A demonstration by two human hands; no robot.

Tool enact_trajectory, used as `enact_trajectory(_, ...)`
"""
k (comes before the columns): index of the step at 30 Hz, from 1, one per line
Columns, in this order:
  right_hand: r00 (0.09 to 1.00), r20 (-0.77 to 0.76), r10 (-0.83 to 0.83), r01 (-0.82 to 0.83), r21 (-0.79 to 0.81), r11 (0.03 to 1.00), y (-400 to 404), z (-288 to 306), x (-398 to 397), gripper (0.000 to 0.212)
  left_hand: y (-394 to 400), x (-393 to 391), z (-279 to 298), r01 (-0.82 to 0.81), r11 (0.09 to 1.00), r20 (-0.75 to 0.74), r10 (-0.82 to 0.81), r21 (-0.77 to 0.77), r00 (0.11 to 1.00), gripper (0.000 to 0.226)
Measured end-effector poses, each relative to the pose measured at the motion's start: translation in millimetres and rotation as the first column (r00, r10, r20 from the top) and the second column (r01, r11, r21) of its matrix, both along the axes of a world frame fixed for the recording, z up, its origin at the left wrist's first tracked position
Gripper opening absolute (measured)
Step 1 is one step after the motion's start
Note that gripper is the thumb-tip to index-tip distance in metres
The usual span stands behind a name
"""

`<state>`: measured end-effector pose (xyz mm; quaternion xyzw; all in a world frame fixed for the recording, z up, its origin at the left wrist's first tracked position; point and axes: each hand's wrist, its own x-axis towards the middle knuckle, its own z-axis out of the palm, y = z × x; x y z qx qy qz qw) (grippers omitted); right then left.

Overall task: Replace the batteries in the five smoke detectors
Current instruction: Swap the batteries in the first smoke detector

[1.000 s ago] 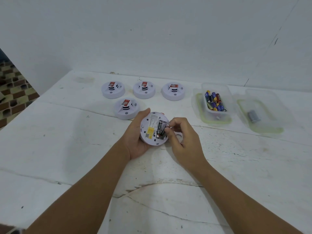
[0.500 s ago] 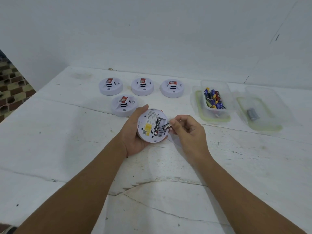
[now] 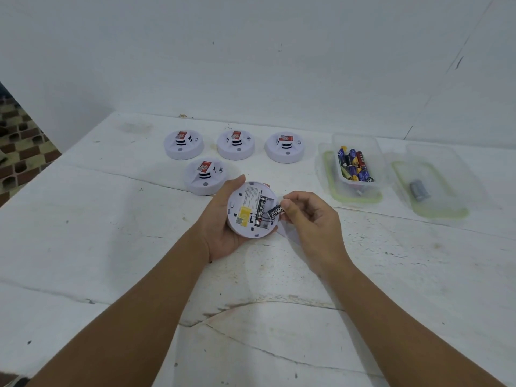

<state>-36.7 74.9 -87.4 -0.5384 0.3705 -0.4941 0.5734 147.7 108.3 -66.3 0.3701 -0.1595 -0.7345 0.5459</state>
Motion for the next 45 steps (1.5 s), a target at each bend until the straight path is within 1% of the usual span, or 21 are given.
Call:
enact_trajectory(4,0.999,0.037,0.004,-0.005,0.017,1.000,-0.6,-1.5,-0.7,0.012,-0.5,0.3,0.6,-0.014,1.000,0.005,0.014,-0.001,1.000,0.053)
enact_trajectory(7,0.996,0.090,0.027,-0.031,0.040,0.999,-0.5,-2.7,-1.0,0.026,-0.8,0.5,0.0,-0.016,1.000,0.020,0.016,0.001,1.000,0.051)
enact_trajectory(8,0.995,0.091,0.029,-0.033,0.045,0.998,-0.4,-3.3,-0.8,0.027,-0.9,0.6,-0.1,-0.020,1.000,0.025,0.019,0.002,1.000,0.051)
enact_trajectory(11,0.998,0.051,0.029,-0.030,0.017,0.999,2.8,-1.3,1.2,0.022,-0.8,0.1,0.2,-0.032,0.999,0.030,0.032,0.003,0.999,0.051)
enact_trajectory(16,1.000,-0.003,0.026,-0.026,-0.019,0.999,5.5,-2.4,1.8,0.030,0.8,-0.3,0.3,-0.037,0.999,0.038,0.037,0.009,0.999,0.047)
enact_trajectory(18,0.998,-0.049,0.039,-0.042,-0.067,0.997,5.8,-1.2,0.9,0.020,0.3,0.3,-0.4,-0.034,0.999,0.045,0.033,0.003,0.998,0.047)
enact_trajectory(19,0.998,-0.047,0.041,-0.045,-0.083,0.996,6.5,-0.4,0.2,0.018,0.2,0.4,-0.5,-0.032,1.000,0.044,0.032,-0.001,0.999,0.046)
enact_trajectory(21,0.999,-0.019,0.042,-0.043,-0.073,0.996,6.9,2.0,-1.0,0.024,-0.1,0.7,-1.1,-0.028,1.000,0.042,0.028,-0.006,0.999,0.047)
enact_trajectory(24,0.999,-0.019,0.031,-0.033,-0.080,0.996,5.6,0.6,-0.8,0.024,-0.5,0.7,-1.7,-0.018,1.000,0.038,0.019,-0.016,0.999,0.049)
enact_trajectory(30,0.998,0.019,0.052,-0.051,-0.030,0.998,3.2,0.7,1.2,0.019,-0.6,0.2,-0.5,-0.005,1.000,0.016,0.006,-0.016,1.000,0.051)
enact_trajectory(33,0.995,0.069,0.077,-0.078,0.009,0.997,0.9,-1.2,0.9,0.022,0.3,-0.4,0.6,-0.009,1.000,0.014,0.009,-0.013,1.000,0.053)
enact_trajectory(38,0.995,0.052,0.089,-0.091,0.028,0.995,0.3,1.3,-2.4,0.022,-0.2,0.0,1.0,-0.005,1.000,0.037,0.006,-0.016,0.999,0.053)
enact_trajectory(45,0.991,0.084,0.099,-0.103,0.035,0.994,0.9,3.1,-1.3,0.022,0.8,-0.3,0.2,-0.007,1.000,0.016,0.007,-0.020,1.000,0.056)
